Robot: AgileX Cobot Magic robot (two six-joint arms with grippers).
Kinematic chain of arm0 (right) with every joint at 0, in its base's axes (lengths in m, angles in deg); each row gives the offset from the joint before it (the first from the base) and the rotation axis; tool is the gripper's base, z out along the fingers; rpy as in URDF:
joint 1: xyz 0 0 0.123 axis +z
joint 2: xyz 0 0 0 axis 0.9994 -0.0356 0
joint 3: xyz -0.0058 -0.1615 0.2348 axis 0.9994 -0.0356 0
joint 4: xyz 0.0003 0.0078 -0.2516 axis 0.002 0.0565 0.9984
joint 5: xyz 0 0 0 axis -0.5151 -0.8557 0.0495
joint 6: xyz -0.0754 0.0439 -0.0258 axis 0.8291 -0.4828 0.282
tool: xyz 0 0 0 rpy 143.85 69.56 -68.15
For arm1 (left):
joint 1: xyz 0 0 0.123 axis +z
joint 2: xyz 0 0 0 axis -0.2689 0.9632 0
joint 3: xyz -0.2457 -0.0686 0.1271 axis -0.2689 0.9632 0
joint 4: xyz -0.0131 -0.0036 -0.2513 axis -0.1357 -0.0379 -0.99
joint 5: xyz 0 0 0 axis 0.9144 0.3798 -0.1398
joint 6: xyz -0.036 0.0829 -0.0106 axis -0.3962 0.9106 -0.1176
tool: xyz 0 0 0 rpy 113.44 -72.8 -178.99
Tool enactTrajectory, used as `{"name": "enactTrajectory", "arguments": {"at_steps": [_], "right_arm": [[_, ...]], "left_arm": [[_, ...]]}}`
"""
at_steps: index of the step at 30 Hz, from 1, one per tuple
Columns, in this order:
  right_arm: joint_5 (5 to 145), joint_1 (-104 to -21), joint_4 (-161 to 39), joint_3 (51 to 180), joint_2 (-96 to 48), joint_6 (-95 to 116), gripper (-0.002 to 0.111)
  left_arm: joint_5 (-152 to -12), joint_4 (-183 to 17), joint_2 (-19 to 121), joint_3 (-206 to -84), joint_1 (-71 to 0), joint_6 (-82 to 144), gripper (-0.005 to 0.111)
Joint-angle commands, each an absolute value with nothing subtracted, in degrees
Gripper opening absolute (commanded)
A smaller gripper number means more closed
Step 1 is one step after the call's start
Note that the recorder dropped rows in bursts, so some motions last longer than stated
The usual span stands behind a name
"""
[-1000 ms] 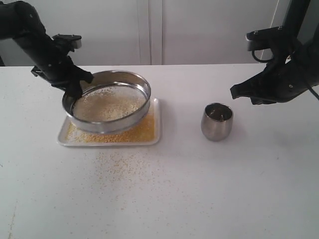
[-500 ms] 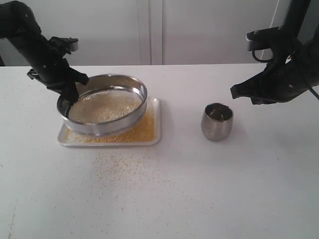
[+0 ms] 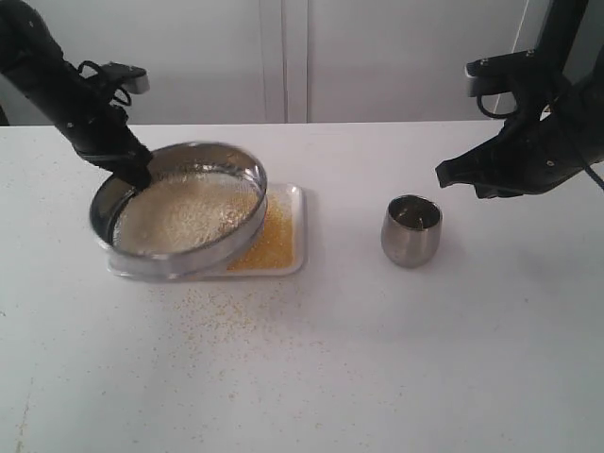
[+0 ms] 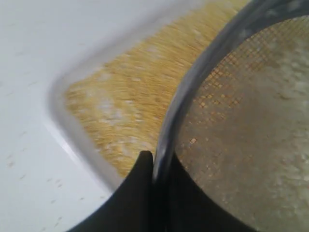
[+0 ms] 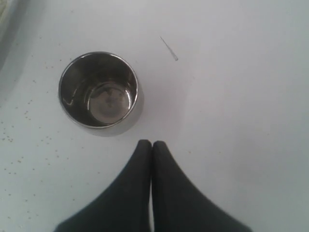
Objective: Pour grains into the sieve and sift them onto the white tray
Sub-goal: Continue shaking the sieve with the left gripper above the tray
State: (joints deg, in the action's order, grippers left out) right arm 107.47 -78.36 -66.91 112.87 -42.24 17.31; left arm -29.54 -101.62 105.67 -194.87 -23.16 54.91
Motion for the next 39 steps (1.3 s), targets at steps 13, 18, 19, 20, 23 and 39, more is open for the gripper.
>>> {"name": "enactTrajectory", "arguments": {"at_steps": [13,18,19,20,23,39], "right_arm": [[106.9,-78.8,-66.8,113.2,-42.1,17.1,0.0],[106.9,-78.8,-66.8,113.2,-42.1,17.1,0.0],[106.9,-78.8,-66.8,113.2,-42.1,17.1,0.0],[106.9,-78.8,-66.8,113.2,-42.1,17.1,0.0],[106.7,-78.8,-66.8,113.2,-42.1,17.1,0.0],[106.7,-78.8,-66.8,113.2,-42.1,17.1,0.0]], "left_arm": [[-28.1,-100.7,104.7,-195.1,-24.3,52.7,0.0],[-31.0,-93.6,104.7,-195.1,-24.3,39.1,0.0],[-27.8,-99.6,104.7,-195.1,-24.3,53.4,0.0],[-24.1,-105.7,104.7,-195.1,-24.3,65.6,0.0],[-19.9,-110.1,104.7,-195.1,-24.3,75.6,0.0],[-34.0,-90.2,104.6,-195.1,-24.3,25.6,0.0]]}}
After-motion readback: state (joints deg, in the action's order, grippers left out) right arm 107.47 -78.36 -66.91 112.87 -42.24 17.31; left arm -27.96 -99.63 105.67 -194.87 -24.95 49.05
